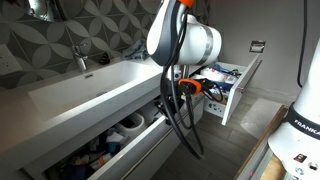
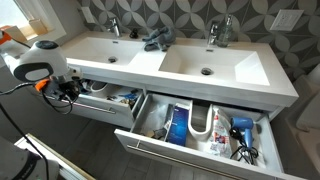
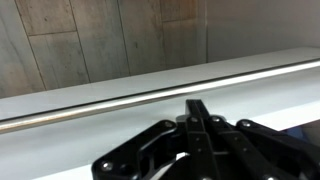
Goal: Close the open drawer on the left
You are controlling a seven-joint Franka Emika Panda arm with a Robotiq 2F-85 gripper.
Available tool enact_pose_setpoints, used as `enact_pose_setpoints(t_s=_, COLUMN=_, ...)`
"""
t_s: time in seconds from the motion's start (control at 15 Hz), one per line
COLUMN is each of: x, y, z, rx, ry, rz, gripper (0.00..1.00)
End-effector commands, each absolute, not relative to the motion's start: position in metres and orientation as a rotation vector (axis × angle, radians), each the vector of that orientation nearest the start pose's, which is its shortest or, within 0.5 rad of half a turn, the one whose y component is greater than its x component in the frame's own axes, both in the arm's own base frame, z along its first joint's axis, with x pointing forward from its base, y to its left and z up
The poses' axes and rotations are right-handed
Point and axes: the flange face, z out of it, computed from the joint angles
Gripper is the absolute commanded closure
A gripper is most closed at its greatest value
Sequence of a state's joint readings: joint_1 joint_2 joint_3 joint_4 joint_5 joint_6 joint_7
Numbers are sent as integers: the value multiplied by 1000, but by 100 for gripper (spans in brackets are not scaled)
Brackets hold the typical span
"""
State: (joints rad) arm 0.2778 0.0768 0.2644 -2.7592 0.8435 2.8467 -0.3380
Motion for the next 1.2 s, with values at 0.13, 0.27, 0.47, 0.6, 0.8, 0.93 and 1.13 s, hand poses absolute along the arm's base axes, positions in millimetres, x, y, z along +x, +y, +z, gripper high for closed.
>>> enact_pose_setpoints(t_s=0.13, x=356, y=156, z=186, rx=-2878, ry=-169, rz=-72, gripper=100)
enact_pose_setpoints(t_s=0.27, x=366, y=158, z=186, rx=-2885, ry=-203, rz=-113, gripper=100)
enact_pose_setpoints(t_s=0.47, x=383, y=159, z=183, rx=-2905, ry=-247, rz=-167, gripper=100)
enact_pose_setpoints(t_s=0.6, x=365, y=163, z=189, rx=-2888, ry=-226, rz=-117, gripper=99)
enact_pose_setpoints(t_s=0.8, x=365, y=163, z=188, rx=-2889, ry=-226, rz=-113, gripper=99)
enact_pose_setpoints(t_s=0.93, x=365, y=164, z=188, rx=-2889, ry=-226, rz=-113, gripper=99)
enact_pose_setpoints(t_s=1.13, x=365, y=164, z=188, rx=-2889, ry=-227, rz=-113, gripper=99)
